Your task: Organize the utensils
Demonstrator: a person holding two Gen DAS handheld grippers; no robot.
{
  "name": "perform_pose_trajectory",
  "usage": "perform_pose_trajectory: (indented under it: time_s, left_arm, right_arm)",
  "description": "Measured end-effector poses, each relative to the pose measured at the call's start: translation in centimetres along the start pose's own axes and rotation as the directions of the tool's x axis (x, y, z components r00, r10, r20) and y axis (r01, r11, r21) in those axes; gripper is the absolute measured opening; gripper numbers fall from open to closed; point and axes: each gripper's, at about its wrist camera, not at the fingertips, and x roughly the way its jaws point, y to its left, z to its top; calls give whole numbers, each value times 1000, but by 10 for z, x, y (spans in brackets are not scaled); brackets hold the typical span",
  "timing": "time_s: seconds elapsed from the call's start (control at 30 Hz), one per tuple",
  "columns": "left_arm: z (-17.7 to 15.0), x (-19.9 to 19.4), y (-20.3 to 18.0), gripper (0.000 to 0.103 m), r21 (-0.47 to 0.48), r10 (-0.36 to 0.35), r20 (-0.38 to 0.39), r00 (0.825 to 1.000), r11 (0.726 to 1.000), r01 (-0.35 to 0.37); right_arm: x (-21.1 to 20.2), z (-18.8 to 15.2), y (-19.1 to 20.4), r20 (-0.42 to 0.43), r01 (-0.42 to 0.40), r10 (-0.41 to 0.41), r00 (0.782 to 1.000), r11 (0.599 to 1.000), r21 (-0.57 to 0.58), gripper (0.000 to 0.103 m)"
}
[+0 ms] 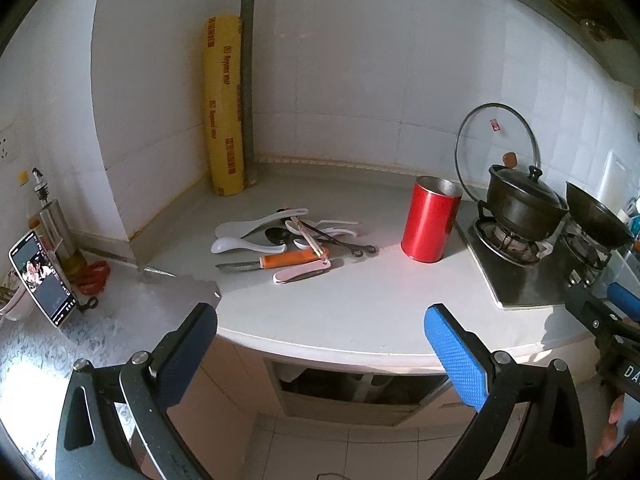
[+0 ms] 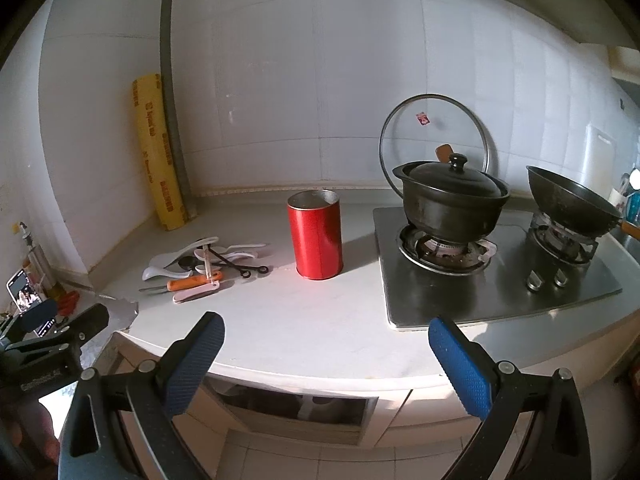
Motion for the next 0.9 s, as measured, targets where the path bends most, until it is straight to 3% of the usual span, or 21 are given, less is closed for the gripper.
perform_pose_trajectory:
  time_s: [0.9]
  left_arm:
    - [-3,-13,-3,103,20,-26,7,1000,999,26]
  right_arm:
    - [-18,-4,-1,11,38,-38,999,999,3,103]
